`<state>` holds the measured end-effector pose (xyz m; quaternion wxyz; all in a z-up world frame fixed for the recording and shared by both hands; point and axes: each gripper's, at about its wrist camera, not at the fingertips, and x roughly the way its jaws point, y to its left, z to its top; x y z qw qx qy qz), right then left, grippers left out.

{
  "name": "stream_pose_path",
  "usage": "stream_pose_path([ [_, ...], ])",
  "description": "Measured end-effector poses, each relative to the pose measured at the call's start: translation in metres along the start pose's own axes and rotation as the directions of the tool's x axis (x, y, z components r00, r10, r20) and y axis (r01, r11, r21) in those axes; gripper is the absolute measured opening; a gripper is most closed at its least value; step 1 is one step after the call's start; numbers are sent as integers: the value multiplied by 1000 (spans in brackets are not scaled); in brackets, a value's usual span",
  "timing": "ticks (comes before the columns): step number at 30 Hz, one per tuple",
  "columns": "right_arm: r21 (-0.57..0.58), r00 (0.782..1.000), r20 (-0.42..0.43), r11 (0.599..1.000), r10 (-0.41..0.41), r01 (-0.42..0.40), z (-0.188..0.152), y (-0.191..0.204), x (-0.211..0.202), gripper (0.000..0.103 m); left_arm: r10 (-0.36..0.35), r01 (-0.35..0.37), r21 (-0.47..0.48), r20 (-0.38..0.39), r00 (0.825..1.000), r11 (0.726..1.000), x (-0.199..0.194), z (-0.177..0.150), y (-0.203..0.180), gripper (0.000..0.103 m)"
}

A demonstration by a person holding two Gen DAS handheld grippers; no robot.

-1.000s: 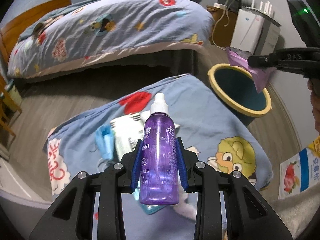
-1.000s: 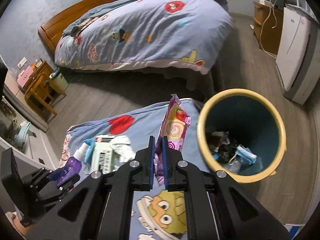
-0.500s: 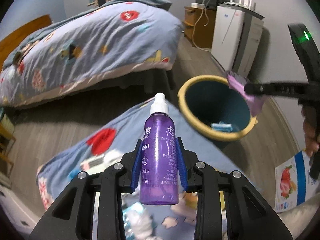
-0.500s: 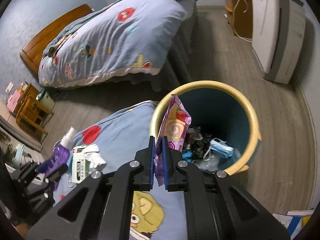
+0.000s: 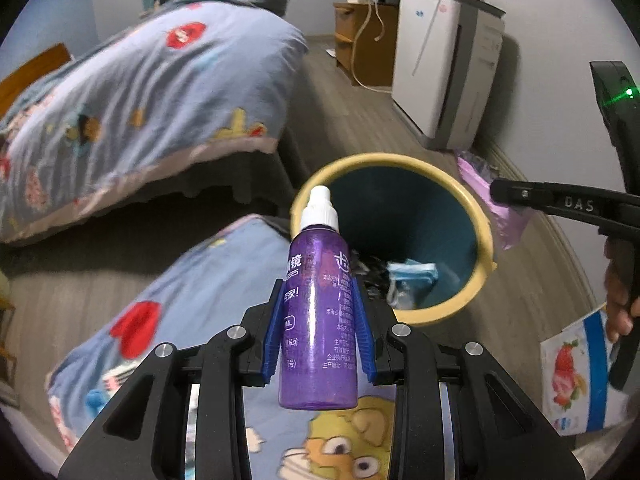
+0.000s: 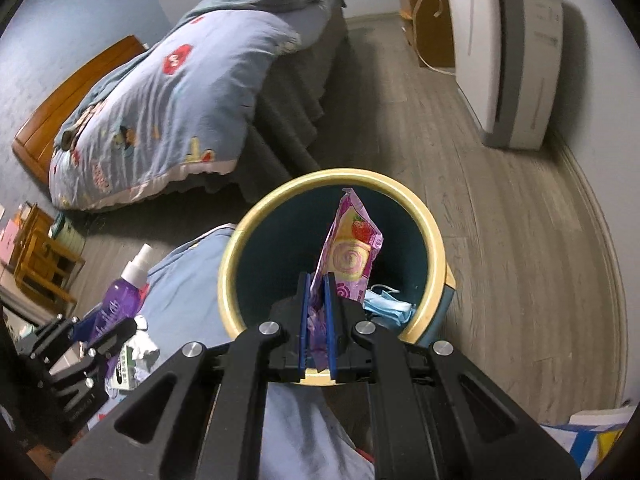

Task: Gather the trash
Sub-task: 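Carry the purple bottle and pink wrapper over the bin with both grippers, then open both grippers over the bin to drop the bottle and wrapper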

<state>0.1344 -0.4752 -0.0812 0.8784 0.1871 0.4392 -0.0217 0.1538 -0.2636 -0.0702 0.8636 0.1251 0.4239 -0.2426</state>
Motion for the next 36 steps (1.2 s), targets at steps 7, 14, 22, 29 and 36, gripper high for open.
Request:
stream_pose_path([
  [7,70,1000,-18,997,14,-13,1,-24,14,7,-44,44,6,-30,999,999,27,3,-18,33],
  [14,130,996,-36,989,79,-74,1,-29,27,7,-11,13,66,-45,999,998,59,17,-30,33],
  [22,129,994,-62,988,89,-81,3,-20,43,7,25,-20,92,-54,998,996,89,24,-32,33],
  [29,157,994,-46,983,100,-92,5,-24,45,7,19,-16,98,-34,999,995,97,26,-33,33],
  [36,177,996,-23,981,81,-76,6,-26,40,34,16,-15,88,-16,1000,996,92,26,-33,37],
])
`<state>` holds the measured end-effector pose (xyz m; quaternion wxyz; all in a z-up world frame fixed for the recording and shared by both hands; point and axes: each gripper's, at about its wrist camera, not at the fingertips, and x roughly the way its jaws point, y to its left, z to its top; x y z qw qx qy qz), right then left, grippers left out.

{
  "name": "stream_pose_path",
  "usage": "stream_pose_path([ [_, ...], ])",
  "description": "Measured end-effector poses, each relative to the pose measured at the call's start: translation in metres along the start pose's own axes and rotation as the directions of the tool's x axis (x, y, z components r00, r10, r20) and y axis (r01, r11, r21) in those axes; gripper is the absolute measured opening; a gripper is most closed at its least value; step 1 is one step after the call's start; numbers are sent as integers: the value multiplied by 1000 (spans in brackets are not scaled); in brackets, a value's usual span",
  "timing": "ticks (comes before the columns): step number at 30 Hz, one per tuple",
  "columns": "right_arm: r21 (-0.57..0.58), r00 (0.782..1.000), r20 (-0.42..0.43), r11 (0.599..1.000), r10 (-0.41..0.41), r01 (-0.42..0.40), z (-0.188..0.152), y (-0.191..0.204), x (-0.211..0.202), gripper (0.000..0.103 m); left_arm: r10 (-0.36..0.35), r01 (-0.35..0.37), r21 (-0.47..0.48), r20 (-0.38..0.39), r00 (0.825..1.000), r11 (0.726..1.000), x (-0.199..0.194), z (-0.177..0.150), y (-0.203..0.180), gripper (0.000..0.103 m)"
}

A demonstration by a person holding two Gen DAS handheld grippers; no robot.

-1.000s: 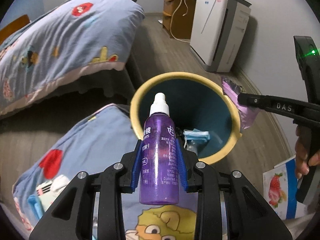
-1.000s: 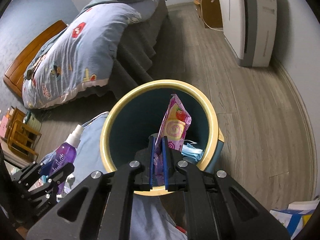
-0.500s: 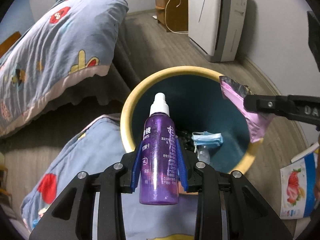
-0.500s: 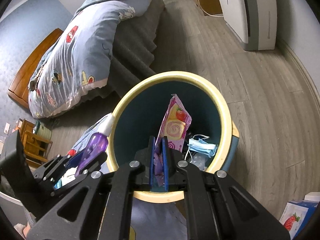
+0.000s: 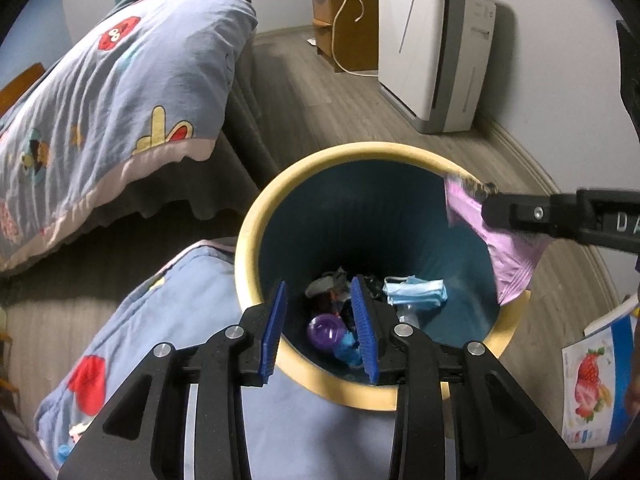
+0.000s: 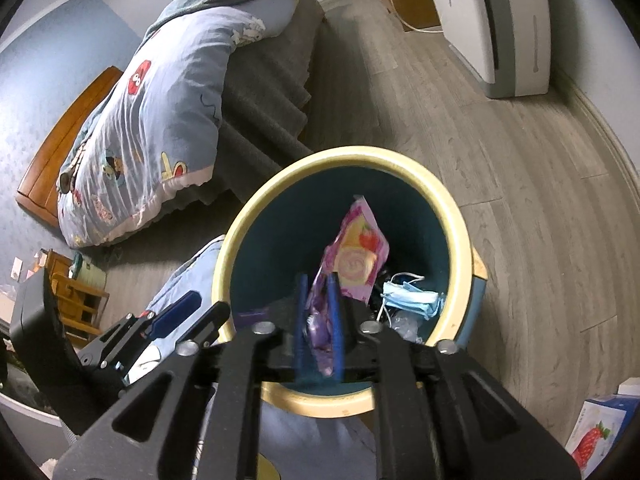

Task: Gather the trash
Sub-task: 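Open both grippers over the bin to drop the bottle and wrapper, then move both grippers back over the cushion toward the remaining trash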

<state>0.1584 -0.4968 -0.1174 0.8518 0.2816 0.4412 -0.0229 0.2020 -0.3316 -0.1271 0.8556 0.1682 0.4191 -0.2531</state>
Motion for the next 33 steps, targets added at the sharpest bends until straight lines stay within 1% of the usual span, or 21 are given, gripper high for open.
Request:
stream_pose_path([
  [2,11,1000,11,1000,-8,8,1,-1,-1,44,4,-4,0,2,1000,1000,-3,-2,1,43],
  [3,12,1000,12,1000,-13,12,1,-1,-2,47,7,-7,-2,3,1000,1000,-5,-3,2,44],
  [4,11,1000,13,1000,-15,15,1,-1,-2,50,9,-9,-10,4,1000,1000,-8,-4,5,49],
  [5,11,1000,16,1000,-19,18,1,-1,-2,57,11,-10,-17,7,1000,1000,-10,-6,7,58],
  [6,9,999,22,1000,-23,23,2,0,-2,63,16,-15,-25,10,1000,1000,-12,-7,9,64],
  [7,8,999,27,1000,-26,26,2,1,-3,64,24,-23,-33,17,1000,999,-16,-10,12,74],
  [8,9,999,27,1000,-28,27,3,1,-3,68,29,-28,-36,22,999,999,-19,-12,15,80],
  [11,17,998,43,999,-39,38,4,4,-5,83,48,-47,-60,19,999,997,-26,-19,25,88],
  [12,17,998,46,999,-43,42,4,6,-6,87,51,-50,-71,16,999,996,-28,-22,29,89],
  [15,-2,997,57,998,-59,60,4,14,-7,94,66,-65,-104,4,998,992,-40,-30,43,91],
  [19,-37,996,62,997,-65,67,4,29,-7,96,70,-67,-154,12,997,986,-65,-43,67,93],
  [22,-63,995,65,995,-71,75,3,43,-8,97,97,-95,-178,5,995,979,-86,-58,90,93],
  [25,-86,996,66,994,-67,73,0,58,-10,97,151,-152,-193,-17,988,969,-107,-77,113,93],
  [26,-103,995,67,992,-67,74,-1,66,-11,97,179,-180,-205,-25,984,962,-119,-85,124,93],
  [28,-139,995,69,987,-69,78,-5,80,-13,97,201,-203,-229,-31,979,952,-133,-95,140,93],
  [29,-161,995,72,984,-69,80,-8,87,-14,97,215,-215,-251,-30,976,944,-147,-103,150,94],
  [33,-267,995,80,960,-59,78,-23,122,-22,97,243,-238,-306,-22,970,922,-184,-128,176,95],
])
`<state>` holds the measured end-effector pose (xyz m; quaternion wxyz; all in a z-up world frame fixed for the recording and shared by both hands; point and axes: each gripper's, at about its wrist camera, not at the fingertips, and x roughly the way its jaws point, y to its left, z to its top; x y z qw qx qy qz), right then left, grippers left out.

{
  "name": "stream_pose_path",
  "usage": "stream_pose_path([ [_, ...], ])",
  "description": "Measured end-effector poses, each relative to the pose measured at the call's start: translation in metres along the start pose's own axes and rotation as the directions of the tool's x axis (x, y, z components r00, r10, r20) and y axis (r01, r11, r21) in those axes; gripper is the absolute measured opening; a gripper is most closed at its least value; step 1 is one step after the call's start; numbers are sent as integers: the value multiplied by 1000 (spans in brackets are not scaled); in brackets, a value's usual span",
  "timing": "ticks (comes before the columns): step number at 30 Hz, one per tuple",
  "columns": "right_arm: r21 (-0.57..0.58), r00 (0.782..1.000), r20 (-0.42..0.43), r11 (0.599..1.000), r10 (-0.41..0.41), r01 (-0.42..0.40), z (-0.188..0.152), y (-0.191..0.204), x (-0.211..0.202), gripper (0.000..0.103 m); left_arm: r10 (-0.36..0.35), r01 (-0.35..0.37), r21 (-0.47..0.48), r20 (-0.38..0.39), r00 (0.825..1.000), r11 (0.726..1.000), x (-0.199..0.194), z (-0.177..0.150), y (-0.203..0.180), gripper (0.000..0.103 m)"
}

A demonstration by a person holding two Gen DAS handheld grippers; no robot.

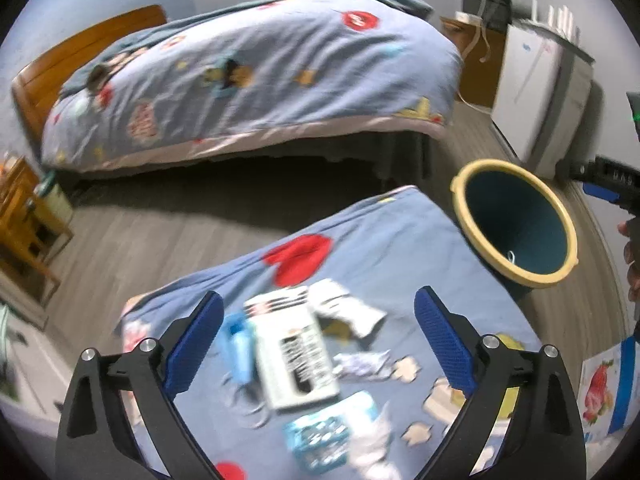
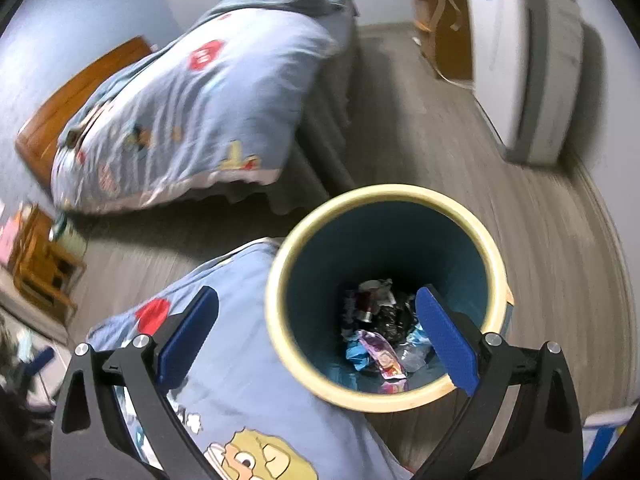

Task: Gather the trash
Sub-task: 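Move both grippers back over the cushion toward the remaining trash, then grasp the blue face mask with the left gripper while the right grasps the white tissue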

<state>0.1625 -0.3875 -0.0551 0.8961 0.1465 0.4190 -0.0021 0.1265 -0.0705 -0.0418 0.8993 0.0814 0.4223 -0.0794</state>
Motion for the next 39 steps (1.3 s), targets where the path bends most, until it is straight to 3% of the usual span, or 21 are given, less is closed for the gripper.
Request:
stream_pose_path([
  [6,-120,999,15,992,29,-27,-11,51,-16,97,30,-28,-78,25,999,997,-25,-27,47,96],
  [11,-191,998,-10,980,56,-57,-26,91,-16,97,60,-60,-147,-9,998,987,-21,-49,84,96],
  [19,-316,997,-75,947,36,-57,-56,149,8,97,111,-121,-149,-74,991,981,-1,-71,133,96],
  [28,-360,991,-135,932,-4,-45,-70,180,51,97,95,-107,-118,-104,990,987,26,-73,140,96],
  [39,-498,983,-178,865,-39,-56,-92,195,94,97,70,-88,-125,-142,987,988,56,-72,134,96],
])
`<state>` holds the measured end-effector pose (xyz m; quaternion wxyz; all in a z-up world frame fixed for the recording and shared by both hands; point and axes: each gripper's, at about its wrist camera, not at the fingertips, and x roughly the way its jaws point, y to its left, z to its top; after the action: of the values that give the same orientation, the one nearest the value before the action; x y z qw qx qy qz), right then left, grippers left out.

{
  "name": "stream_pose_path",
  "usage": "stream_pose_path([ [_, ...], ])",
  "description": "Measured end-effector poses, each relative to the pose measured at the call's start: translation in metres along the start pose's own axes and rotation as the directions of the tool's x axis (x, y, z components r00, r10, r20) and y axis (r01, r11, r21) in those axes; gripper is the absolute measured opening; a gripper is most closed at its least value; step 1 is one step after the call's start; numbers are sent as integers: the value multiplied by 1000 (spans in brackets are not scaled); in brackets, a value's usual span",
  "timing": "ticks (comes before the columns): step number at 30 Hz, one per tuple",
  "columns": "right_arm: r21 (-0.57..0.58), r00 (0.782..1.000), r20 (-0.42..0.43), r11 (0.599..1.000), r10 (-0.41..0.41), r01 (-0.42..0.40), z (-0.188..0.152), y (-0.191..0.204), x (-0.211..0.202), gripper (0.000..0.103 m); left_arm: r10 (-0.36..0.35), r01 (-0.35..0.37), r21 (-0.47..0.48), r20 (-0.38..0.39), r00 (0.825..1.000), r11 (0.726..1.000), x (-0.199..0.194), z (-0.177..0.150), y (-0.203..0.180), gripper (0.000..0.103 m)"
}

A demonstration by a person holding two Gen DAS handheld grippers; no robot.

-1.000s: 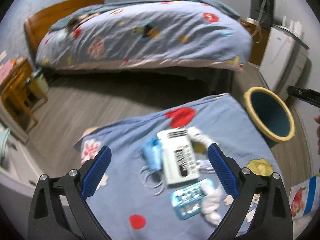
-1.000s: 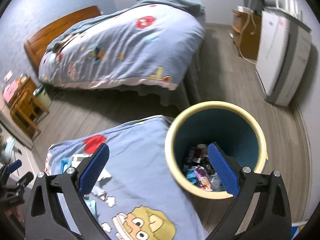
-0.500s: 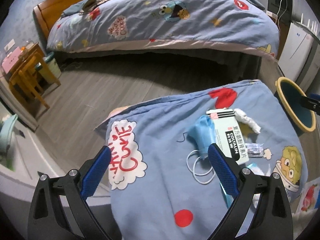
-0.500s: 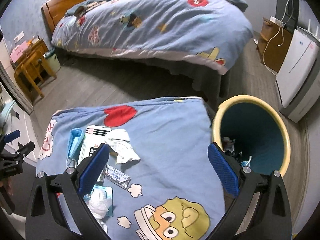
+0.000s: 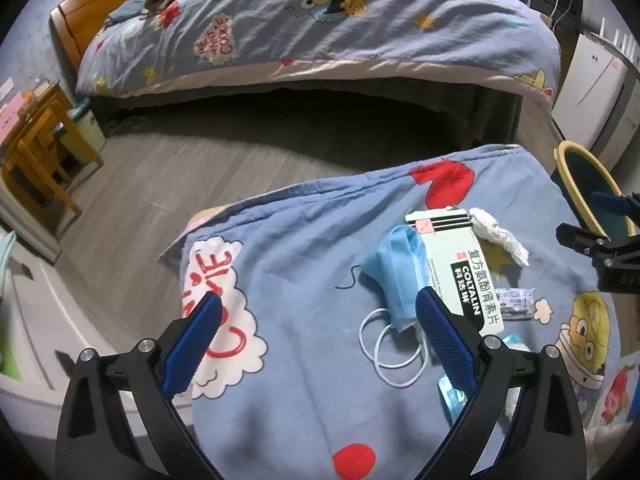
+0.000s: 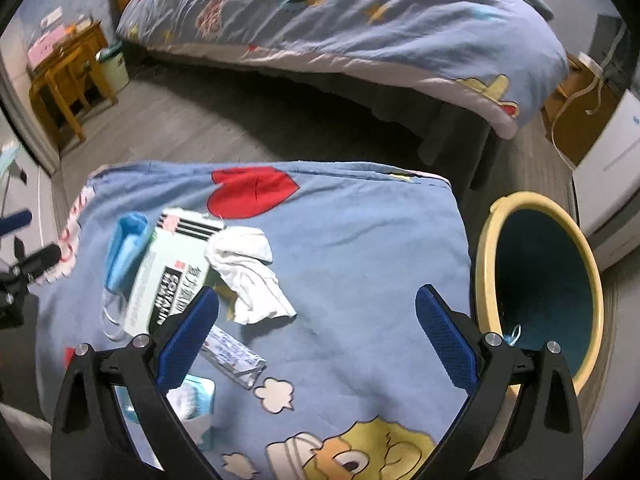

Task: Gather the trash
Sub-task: 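Grasp the blue face mask with the left gripper while the right grasps the white tissue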

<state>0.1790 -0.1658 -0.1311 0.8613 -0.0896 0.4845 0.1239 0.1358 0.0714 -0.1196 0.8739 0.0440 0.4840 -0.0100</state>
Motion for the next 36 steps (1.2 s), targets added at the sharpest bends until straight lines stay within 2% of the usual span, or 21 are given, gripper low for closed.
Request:
stream_pose_path([
  [8,-45,998,-11,997,64,-65,3,4,20,96,-43,43,11,-10,999,999,15,8,-15,95],
  [11,-107,995,-52,990,85,-90,1,15,31,86,-71,71,4,-8,997,997,19,12,-16,92],
  [15,-161,991,-98,981,94,-109,-3,24,46,74,-114,114,-2,-28,993,993,26,15,-19,81],
  [19,-156,989,-115,981,97,-114,-3,24,54,67,-126,127,15,-47,991,992,37,16,-27,77],
  [21,-149,987,-129,982,98,-117,-3,24,58,59,-125,127,19,-67,990,992,45,18,-31,71],
  [24,-134,983,-144,982,110,-130,-4,23,62,51,-124,125,7,-84,989,992,54,19,-31,66],
  [27,-130,982,-146,982,118,-137,-4,24,63,43,-126,126,-3,-107,986,992,61,20,-32,53],
  [29,-122,981,-147,982,126,-145,-4,23,63,38,-124,125,-2,-122,985,992,65,20,-32,36],
  [30,-122,981,-147,981,130,-148,-4,24,63,28,-130,131,-1,-129,983,991,66,19,-32,29],
  [31,-122,980,-149,981,133,-152,-3,24,62,24,-133,134,2,-133,982,991,66,19,-33,20],
  [33,-122,980,-145,980,138,-157,-2,23,61,14,-119,123,21,-123,985,992,64,20,-35,15],
  [36,-115,980,-137,980,146,-162,0,21,57,10,-108,112,37,-97,989,993,57,24,-38,13],
])
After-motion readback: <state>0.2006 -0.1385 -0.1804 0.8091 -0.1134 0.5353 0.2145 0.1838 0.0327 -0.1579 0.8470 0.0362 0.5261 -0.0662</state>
